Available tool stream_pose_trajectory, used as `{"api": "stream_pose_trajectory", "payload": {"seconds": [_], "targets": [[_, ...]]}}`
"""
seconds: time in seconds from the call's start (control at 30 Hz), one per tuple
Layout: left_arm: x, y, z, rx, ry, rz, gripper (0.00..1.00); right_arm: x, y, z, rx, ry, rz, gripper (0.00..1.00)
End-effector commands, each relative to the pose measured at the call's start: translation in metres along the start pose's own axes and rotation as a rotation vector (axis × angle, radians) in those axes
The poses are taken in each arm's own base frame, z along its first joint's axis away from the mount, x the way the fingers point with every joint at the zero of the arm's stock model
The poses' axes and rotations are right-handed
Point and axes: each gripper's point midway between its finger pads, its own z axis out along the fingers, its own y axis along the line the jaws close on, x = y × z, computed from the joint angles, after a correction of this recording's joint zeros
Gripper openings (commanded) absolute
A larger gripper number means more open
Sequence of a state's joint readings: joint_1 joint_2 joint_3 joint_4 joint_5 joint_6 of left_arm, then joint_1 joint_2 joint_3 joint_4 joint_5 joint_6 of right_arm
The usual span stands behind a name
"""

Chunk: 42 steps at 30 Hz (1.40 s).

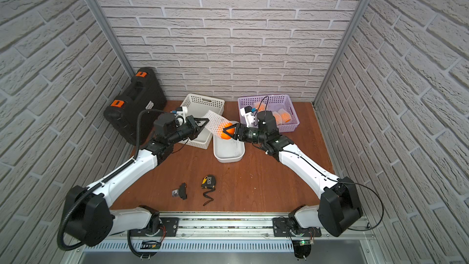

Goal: Remove foam nets from oranges
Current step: Remove the foam net from the orange, then place the foam net into the storage box.

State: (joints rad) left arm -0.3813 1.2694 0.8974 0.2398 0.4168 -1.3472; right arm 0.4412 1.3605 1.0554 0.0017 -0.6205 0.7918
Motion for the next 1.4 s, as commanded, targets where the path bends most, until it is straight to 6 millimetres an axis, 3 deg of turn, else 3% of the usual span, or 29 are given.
{"api": "stream_pose_trajectory", "payload": {"seconds": [0.0,0.2,0.37,0.47,0.8,1.07,1.1,1.13,1.17,1.2,1.3,1.37], "targets": [[-0.018,-0.011,-0.016,0.044,-0.099,0.004,0.06,-0.009,0.014,-0.011,-0.014,-0.040,-0.067,0.38],[-0.032,-0.001,-0.028,-0.017,-0.166,0.038,0.05,-0.007,0.009,-0.019,0.039,-0.055,-0.093,0.38],[-0.040,0.024,-0.030,-0.136,-0.218,0.096,0.04,-0.010,0.003,-0.038,0.126,-0.094,-0.135,0.38],[-0.023,0.034,-0.012,-0.201,-0.162,0.156,0.04,-0.011,-0.004,-0.050,0.194,-0.117,-0.160,0.38],[0.059,0.066,0.078,-0.312,0.247,0.292,0.07,-0.011,-0.025,-0.075,0.347,-0.166,-0.197,0.38],[0.067,0.114,0.113,-0.439,0.403,0.315,0.07,-0.007,-0.036,-0.075,0.377,-0.166,-0.199,0.38],[0.072,0.119,0.117,-0.438,0.432,0.309,0.10,-0.006,-0.036,-0.075,0.379,-0.165,-0.202,0.38],[0.077,0.122,0.121,-0.435,0.465,0.305,0.19,-0.006,-0.037,-0.075,0.381,-0.164,-0.202,0.38],[0.080,0.125,0.123,-0.441,0.491,0.300,0.32,-0.005,-0.038,-0.074,0.383,-0.161,-0.202,0.38],[0.081,0.128,0.125,-0.454,0.509,0.302,0.53,-0.005,-0.039,-0.074,0.385,-0.160,-0.203,0.38],[0.075,0.130,0.125,-0.493,0.507,0.333,0.91,-0.004,-0.039,-0.074,0.386,-0.158,-0.205,0.39],[0.069,0.124,0.125,-0.491,0.493,0.346,0.98,-0.004,-0.040,-0.074,0.386,-0.158,-0.203,0.39]]}}
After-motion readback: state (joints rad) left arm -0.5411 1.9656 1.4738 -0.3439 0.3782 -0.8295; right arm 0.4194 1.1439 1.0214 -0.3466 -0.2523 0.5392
